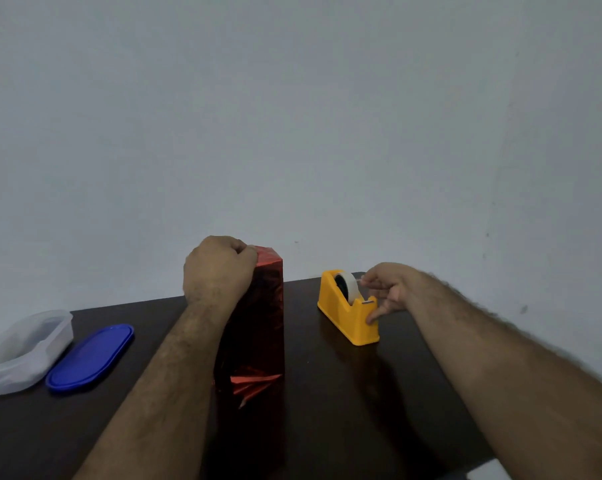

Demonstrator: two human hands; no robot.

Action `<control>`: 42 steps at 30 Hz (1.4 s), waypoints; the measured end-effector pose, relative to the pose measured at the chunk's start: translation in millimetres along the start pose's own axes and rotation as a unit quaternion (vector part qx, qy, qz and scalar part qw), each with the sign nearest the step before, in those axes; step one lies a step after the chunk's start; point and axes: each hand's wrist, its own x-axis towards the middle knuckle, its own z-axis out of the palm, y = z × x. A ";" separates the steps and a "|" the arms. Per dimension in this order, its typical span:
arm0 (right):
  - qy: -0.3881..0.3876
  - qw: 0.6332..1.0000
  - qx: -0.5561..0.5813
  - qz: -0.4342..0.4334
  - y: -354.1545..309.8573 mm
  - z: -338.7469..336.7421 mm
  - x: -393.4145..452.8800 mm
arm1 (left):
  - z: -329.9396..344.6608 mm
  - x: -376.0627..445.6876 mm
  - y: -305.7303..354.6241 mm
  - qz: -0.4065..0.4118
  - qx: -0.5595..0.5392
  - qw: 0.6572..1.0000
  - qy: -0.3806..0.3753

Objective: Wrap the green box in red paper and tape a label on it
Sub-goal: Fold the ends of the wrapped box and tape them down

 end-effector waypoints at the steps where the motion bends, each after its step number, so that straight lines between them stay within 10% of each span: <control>1: -0.003 1.000 0.018 -0.004 3.8 -1.3 -1.3 | 0.2 0.0 0.3 -0.001 0.001 1.000 -0.002; 23: 0.038 0.986 0.147 -0.064 58.1 -8.7 -8.7 | -7.4 -4.7 6.3 0.003 -0.002 1.000 -0.014; 32: 0.222 0.969 0.084 -0.073 46.8 14.4 -29.1 | -1.9 -0.7 3.5 0.028 0.012 0.999 -0.020; 42: 0.137 0.964 0.229 -0.006 53.9 26.3 -41.2 | -2.3 1.4 4.8 0.026 0.010 0.999 -0.025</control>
